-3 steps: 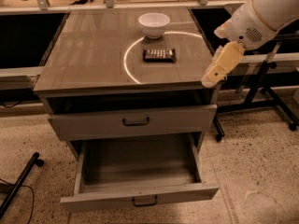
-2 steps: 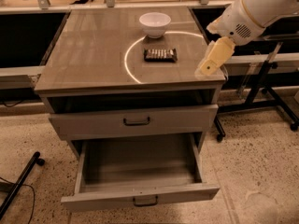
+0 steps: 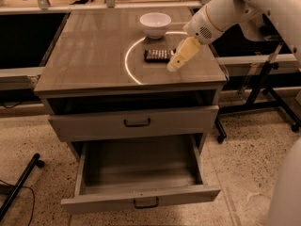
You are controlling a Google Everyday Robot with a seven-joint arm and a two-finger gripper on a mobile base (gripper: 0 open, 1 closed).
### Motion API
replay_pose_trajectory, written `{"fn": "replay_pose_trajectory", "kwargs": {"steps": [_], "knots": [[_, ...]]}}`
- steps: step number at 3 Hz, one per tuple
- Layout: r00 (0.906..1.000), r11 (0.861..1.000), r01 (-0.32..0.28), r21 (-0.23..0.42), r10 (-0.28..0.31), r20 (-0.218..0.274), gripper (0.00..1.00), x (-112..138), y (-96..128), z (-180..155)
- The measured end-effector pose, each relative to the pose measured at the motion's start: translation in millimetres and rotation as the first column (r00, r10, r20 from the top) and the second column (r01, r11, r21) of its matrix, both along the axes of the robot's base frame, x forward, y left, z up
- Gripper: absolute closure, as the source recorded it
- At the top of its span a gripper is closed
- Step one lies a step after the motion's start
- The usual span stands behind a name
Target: Place rxbar chocolate into middle drawer
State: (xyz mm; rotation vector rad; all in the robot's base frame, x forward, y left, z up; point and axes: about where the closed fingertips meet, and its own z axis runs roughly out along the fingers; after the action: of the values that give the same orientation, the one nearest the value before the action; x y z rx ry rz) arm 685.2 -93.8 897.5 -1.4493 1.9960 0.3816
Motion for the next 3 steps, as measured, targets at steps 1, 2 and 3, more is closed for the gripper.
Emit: {"fn": "replay_pose_trajectory", "kwargs": {"steps": [1, 2, 3], "knots": [[1.0, 1.0, -0.008, 0.006, 0.008, -0.001, 0.0, 3, 3, -2], [0.9994, 0.999, -0.034, 0.01, 0.034, 0.013, 0.0, 18, 14, -8], [0.9988, 0.999, -0.048, 0.019, 0.048, 0.015, 0.0, 36, 24, -14]]}}
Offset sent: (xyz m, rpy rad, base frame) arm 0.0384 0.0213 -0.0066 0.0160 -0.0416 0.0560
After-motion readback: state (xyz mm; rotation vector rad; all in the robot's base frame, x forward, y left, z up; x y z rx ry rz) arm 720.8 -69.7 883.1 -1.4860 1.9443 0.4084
